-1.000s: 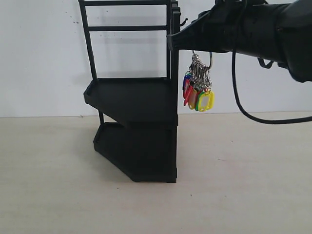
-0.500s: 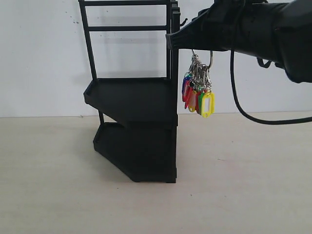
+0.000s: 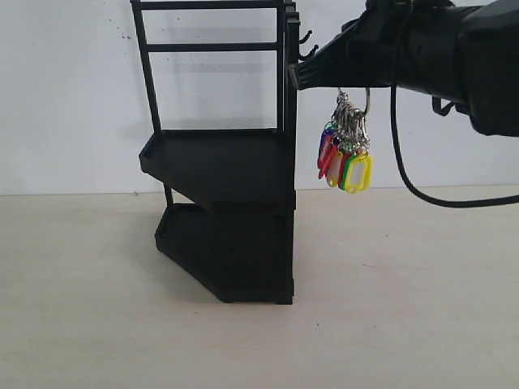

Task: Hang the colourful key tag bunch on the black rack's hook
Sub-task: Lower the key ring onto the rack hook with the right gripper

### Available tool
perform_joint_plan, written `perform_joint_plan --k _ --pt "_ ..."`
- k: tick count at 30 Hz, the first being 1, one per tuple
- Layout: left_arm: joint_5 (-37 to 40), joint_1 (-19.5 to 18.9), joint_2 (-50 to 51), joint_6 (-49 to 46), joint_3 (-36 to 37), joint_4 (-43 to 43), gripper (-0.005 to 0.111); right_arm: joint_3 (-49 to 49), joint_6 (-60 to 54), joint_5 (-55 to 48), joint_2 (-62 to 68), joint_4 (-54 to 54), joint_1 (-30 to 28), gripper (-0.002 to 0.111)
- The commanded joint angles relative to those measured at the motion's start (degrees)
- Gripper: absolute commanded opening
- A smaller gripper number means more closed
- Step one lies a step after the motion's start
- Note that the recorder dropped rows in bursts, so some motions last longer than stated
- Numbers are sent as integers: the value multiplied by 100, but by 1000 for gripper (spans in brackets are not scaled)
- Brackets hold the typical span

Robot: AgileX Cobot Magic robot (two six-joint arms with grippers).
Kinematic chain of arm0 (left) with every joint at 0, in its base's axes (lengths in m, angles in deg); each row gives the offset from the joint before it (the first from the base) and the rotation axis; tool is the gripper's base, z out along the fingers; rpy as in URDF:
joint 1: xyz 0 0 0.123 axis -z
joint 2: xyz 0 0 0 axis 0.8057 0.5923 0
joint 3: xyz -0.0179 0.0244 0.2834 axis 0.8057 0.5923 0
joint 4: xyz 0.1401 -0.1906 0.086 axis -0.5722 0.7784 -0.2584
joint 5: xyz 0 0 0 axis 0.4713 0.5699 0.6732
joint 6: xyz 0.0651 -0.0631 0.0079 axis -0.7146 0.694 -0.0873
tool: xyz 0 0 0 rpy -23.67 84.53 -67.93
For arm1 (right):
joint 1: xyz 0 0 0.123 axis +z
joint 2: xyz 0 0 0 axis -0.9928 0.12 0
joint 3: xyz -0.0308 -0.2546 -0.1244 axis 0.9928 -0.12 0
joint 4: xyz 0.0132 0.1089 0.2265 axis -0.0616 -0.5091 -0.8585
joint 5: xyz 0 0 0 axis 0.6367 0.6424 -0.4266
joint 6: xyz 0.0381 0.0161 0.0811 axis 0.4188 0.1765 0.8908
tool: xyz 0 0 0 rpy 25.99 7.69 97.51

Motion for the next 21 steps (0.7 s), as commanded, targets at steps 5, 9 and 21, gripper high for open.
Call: perform_joint_plan --k 5,9,21 --pt "-26 4 -12 -20 -8 -28 4 60 980 -57 -52 998 5 0" --pt "-26 4 -12 -20 -8 -28 4 60 1306 -130 -52 1342 5 0" --pt "-26 4 -12 -20 -8 -28 4 60 1354 -925 -52 1321 5 0"
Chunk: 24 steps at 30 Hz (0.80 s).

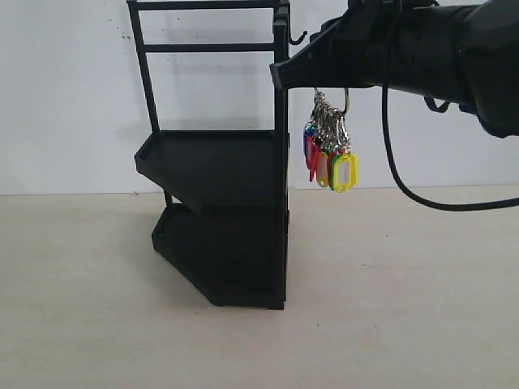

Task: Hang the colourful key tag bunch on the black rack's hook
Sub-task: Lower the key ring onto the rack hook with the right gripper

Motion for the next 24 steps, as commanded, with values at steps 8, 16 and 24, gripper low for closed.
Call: perform_joint_plan --k 8,16,24 --pt "-26 4 -12 -20 -8 -28 4 51 -139 282 -52 86 5 0" --pt "-26 4 -12 -20 -8 -28 4 51 -222 517 -52 86 5 0" --pt "-26 4 -12 -20 -8 -28 4 351 -175 198 -52 100 39 0"
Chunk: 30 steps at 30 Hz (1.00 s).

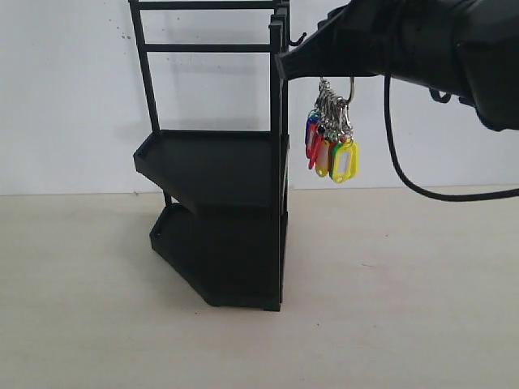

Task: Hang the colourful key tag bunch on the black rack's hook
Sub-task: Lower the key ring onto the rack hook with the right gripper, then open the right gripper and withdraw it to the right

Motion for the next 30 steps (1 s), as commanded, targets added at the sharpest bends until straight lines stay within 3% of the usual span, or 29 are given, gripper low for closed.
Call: perform_joint_plan --k 1,24,26,30 --pt "-26 4 -12 -20 -8 -28 4 326 -2 -164 -52 74 62 0" --pt "-26 4 -12 -20 -8 -28 4 358 -7 -540 190 -708 185 0" --pt "-26 4 -12 -20 -8 -28 4 358 -61 -621 120 -857 185 5" --pt "-26 4 -12 -20 -8 -28 4 358 -156 -853 -77 -868 185 45"
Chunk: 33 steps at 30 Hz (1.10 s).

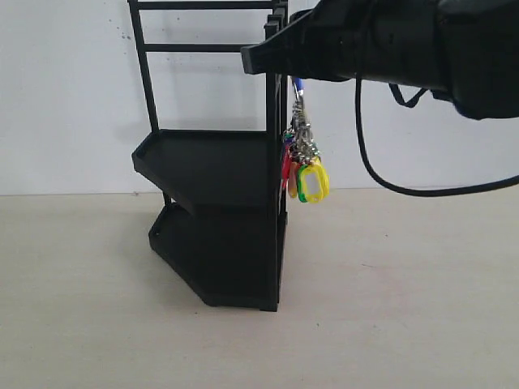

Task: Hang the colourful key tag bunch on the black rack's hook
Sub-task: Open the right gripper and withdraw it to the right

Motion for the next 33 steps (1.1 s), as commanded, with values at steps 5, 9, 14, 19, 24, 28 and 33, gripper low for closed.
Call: perform_joint_plan --k 5,9,14,19,24,28,33 --pt "-26 4 -12 -20 -8 -28 4 65 -223 72 -518 -117 -7 38" --pt "-26 4 -12 -20 -8 -28 4 -11 -453 478 -920 -300 -7 38" --pt "-26 4 -12 -20 -8 -28 4 -389 -1918 1762 -1501 -2317 -7 38" --pt "-26 4 -12 -20 -8 -28 4 -831 -3076 2906 -2042 -2946 5 26" --pt "-26 4 -12 -20 -8 -28 4 -1370 -3064 2866 -2587 -2946 5 0" --pt "-26 4 -12 -20 -8 -28 4 -1752 -3075 2866 -2968 -2946 5 0" --pt "-26 4 -12 -20 -8 -28 4 -2346 -3075 2839 -3339 -2946 5 0"
